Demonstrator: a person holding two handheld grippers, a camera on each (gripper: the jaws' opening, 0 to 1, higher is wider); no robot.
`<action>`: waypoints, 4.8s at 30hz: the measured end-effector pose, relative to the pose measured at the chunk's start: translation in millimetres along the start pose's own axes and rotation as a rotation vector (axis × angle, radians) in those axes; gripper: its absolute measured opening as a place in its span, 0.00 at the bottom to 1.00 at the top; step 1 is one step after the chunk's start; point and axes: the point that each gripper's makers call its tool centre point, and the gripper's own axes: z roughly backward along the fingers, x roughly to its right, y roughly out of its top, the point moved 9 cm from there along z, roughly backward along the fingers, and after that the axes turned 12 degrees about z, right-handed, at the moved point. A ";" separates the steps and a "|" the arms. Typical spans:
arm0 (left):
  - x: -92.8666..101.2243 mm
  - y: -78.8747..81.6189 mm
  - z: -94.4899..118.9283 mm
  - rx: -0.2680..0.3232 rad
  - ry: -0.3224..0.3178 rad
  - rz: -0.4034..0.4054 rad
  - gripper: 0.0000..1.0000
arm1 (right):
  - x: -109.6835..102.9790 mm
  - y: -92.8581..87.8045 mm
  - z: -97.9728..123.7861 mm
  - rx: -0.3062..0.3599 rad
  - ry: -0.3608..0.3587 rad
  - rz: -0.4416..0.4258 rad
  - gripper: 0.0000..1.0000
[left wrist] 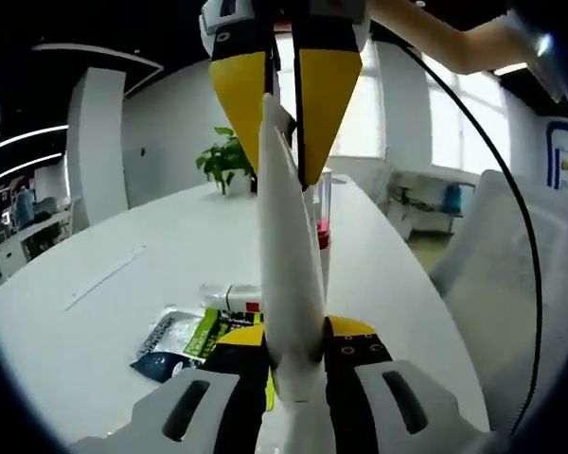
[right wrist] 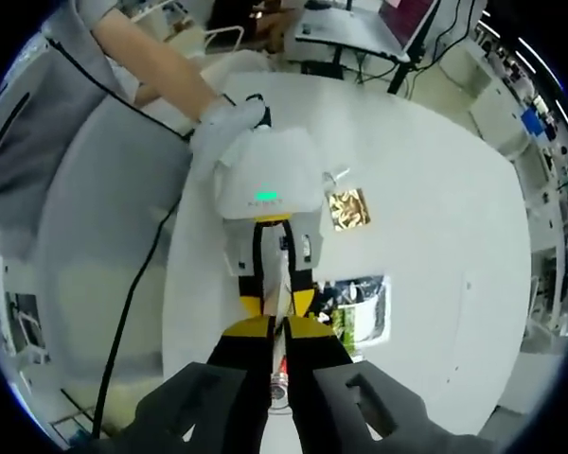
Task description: Arrange the skincare products in the storage area until every visible bottle or jar stands upright without overlapping.
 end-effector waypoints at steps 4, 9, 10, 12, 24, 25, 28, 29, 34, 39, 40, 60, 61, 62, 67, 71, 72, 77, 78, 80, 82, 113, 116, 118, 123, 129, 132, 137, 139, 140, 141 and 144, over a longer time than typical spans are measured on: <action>-2.1 -3.7 9.9 -0.023 0.004 -0.017 0.22 | 0.8 0.4 -0.2 -0.008 0.000 0.001 0.04; -6.7 -11.3 16.6 -0.083 0.020 -0.030 0.21 | -0.6 0.8 -0.4 -0.010 0.002 -0.014 0.04; -6.6 -11.5 16.9 -0.084 0.022 -0.032 0.21 | -0.3 0.6 -0.4 -0.009 0.002 -0.016 0.04; -3.3 -10.6 17.3 -0.084 0.021 -0.039 0.21 | -1.2 0.7 -0.6 -0.007 0.004 -0.023 0.04; -1.5 -7.7 6.6 -0.096 0.006 -0.039 0.22 | -0.6 -4.2 0.0 0.004 0.014 -0.070 0.04; -1.7 -7.1 5.5 -0.097 0.003 -0.039 0.22 | -0.7 -4.7 0.1 0.004 0.014 -0.073 0.04; -2.6 -5.8 3.3 -0.100 -0.004 -0.037 0.22 | -0.9 -6.8 0.7 -0.004 0.017 -0.078 0.04; -3.8 -5.5 2.4 -0.101 -0.006 -0.036 0.22 | -0.9 -7.4 0.9 -0.006 0.017 -0.077 0.04; -5.3 -4.1 -2.1 -0.107 -0.017 -0.037 0.22 | -1.8 -11.1 2.0 -0.015 0.020 -0.094 0.04; -9.2 -4.3 -4.1 -0.110 -0.024 -0.038 0.22 | -2.6 -13.7 2.5 -0.014 0.020 -0.103 0.04; -9.1 -4.3 -4.1 -0.111 -0.025 -0.038 0.22 | -2.8 -13.6 2.5 -0.014 0.020 -0.100 0.04; 7.6 0.2 4.5 -0.108 -0.013 -0.031 0.23 | -5.0 -18.0 4.1 0.004 -0.025 -0.047 0.22; 8.4 0.8 5.3 -0.106 -0.012 -0.029 0.23 | -3.8 -16.9 4.0 0.006 -0.027 -0.046 0.23; 8.6 1.4 6.0 -0.105 -0.011 -0.027 0.23 | -3.3 -16.4 3.8 0.008 -0.031 -0.045 0.24; 6.9 3.0 13.5 -0.098 0.007 -0.018 0.26 | -6.4 -16.7 3.0 0.023 -0.055 -0.035 0.34; 4.8 2.1 19.1 -0.098 0.027 -0.003 0.29 | -7.9 -18.4 1.8 0.045 -0.085 -0.043 0.41; 5.9 2.3 20.5 -0.097 0.029 -0.002 0.30 | -8.5 -18.8 1.8 0.049 -0.091 -0.042 0.43; 11.3 4.5 29.2 -0.094 0.073 0.015 0.37 | -12.7 -22.9 -0.2 0.076 -0.138 -0.058 0.52; 11.1 5.1 31.1 -0.090 0.083 0.020 0.39 | -13.8 -24.0 -0.8 0.076 -0.140 -0.060 0.55; 14.1 6.4 35.6 -0.081 0.104 0.032 0.43 | -15.7 -26.9 -2.1 0.082 -0.157 -0.067 0.59; 15.6 6.8 39.6 -0.076 0.119 0.051 0.48 | -17.9 -28.7 -2.7 0.090 -0.175 -0.077 0.65; 20.0 7.3 105.2 0.003 0.398 0.141 0.97 | -74.2 -61.4 1.0 0.303 -0.493 -0.300 1.00; 28.1 8.5 108.6 0.011 0.408 0.160 0.99 | -82.4 -62.4 1.7 0.351 -0.528 -0.319 1.00; 28.1 7.4 109.9 0.012 0.418 0.174 0.99 | -88.8 -64.6 -0.3 0.337 -0.519 -0.347 1.00; 29.8 4.1 116.0 0.008 0.446 0.193 0.99 | -102.5 -69.8 -4.2 0.353 -0.597 -0.405 1.00; 35.8 2.2 124.9 -0.012 0.469 0.206 0.99 | -119.7 -71.8 -11.9 0.364 -0.648 -0.416 1.00; 38.7 0.9 128.4 -0.029 0.482 0.196 0.99 | -124.2 -72.4 -13.9 0.386 -0.649 -0.428 1.00; 44.0 -2.2 133.5 -0.047 0.478 0.190 0.99 | -128.8 -74.8 -16.4 0.413 -0.683 -0.464 1.00; 45.8 -3.4 134.7 -0.055 0.481 0.191 0.99 | -131.6 -75.0 -18.2 0.419 -0.678 -0.476 1.00; 47.0 -4.2 135.1 -0.066 0.481 0.197 0.99 | -132.6 -75.2 -19.0 0.426 -0.677 -0.486 1.00; 47.8 -4.9 135.2 -0.071 0.480 0.203 0.99 | -136.8 -72.6 -20.2 0.435 -0.680 -0.503 1.00; 51.7 -5.9 134.0 -0.072 0.480 0.221 0.99 | -140.2 -73.6 -25.0 0.441 -0.678 -0.519 1.00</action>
